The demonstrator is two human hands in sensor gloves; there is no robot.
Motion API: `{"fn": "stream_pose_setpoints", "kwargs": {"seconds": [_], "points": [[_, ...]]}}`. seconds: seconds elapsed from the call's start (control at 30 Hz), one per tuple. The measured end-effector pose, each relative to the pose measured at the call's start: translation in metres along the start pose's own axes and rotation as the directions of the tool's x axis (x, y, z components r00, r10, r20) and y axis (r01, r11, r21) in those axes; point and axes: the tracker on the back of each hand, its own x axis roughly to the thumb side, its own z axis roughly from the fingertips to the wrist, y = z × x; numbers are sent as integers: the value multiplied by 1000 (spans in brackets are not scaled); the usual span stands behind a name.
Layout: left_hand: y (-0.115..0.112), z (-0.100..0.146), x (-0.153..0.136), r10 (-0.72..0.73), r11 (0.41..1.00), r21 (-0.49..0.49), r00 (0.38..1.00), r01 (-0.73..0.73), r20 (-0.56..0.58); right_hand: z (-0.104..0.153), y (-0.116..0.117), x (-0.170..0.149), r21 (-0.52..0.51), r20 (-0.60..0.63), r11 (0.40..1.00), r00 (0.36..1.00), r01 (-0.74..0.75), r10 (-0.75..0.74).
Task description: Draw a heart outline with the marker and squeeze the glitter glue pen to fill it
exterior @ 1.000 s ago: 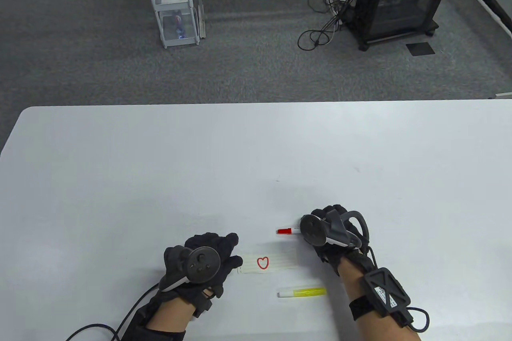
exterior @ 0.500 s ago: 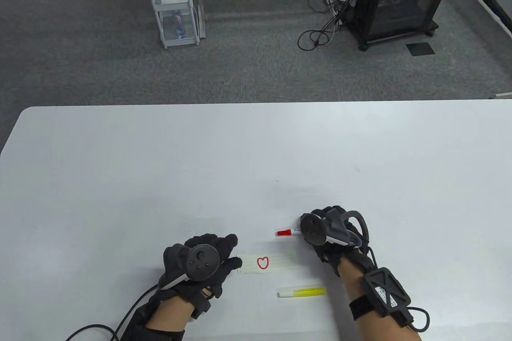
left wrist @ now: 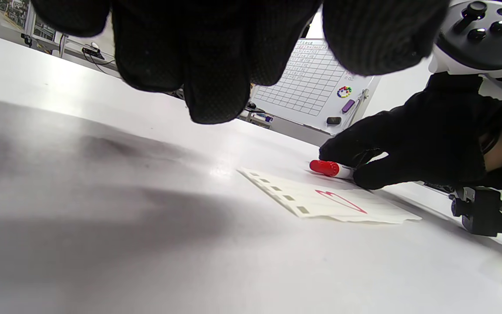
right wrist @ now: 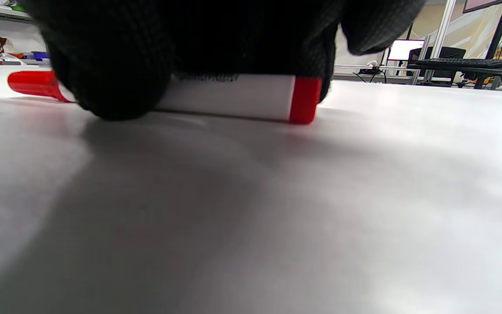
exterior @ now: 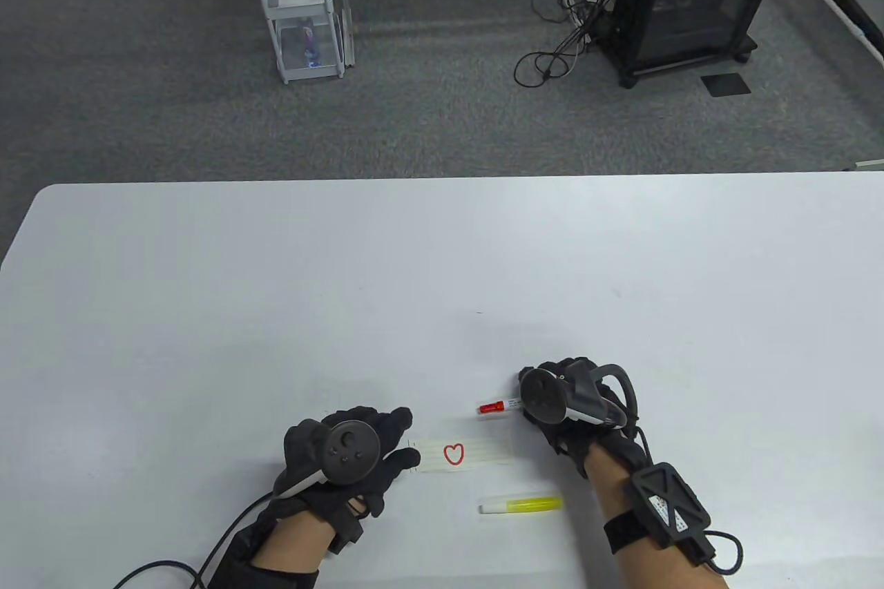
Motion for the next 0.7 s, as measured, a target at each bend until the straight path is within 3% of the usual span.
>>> {"fn": "stream_pose_setpoints", "kwargs": {"seconds": [0.4,0.7], "points": [[-1,-1,0,4,1000,-16,1000,-4,6,3,-2,-1,-55,10,998,1000,21,-20],[-2,-1,0,0,1000,-28,1000,0,19,21,-28,7,-172,48,984,998,41,-33]]}}
